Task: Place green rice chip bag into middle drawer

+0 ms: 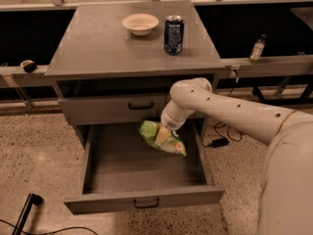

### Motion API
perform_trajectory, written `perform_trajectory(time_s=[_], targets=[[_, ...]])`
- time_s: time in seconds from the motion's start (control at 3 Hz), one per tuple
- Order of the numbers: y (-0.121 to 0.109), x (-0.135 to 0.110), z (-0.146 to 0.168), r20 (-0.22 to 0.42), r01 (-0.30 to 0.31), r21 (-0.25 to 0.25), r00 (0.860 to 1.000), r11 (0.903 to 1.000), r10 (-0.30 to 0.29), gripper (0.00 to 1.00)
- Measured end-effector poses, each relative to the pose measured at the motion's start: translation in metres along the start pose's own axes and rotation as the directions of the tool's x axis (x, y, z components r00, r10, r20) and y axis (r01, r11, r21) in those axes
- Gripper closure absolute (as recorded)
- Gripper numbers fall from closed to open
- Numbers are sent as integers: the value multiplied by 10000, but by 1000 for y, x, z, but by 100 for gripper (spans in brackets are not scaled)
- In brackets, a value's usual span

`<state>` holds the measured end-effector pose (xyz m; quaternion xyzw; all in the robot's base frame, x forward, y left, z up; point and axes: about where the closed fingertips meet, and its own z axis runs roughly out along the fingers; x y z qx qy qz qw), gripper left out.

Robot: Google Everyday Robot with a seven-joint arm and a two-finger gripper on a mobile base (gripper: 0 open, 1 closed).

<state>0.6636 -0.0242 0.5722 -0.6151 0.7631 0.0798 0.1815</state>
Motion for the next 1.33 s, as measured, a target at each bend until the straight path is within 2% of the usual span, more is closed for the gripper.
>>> perform_trajectory(time_s=[0.33,0.67,1.0,1.33], targets=[[19,0,46,949,-528,207,9942,9984,506,34],[10,-14,52,1628,-682,707,9851,9952,559,11],[10,-14,53,1633,-682,709,9850,9951,559,0],[10,-14,53,1633,-682,709,9850,9951,559,0]])
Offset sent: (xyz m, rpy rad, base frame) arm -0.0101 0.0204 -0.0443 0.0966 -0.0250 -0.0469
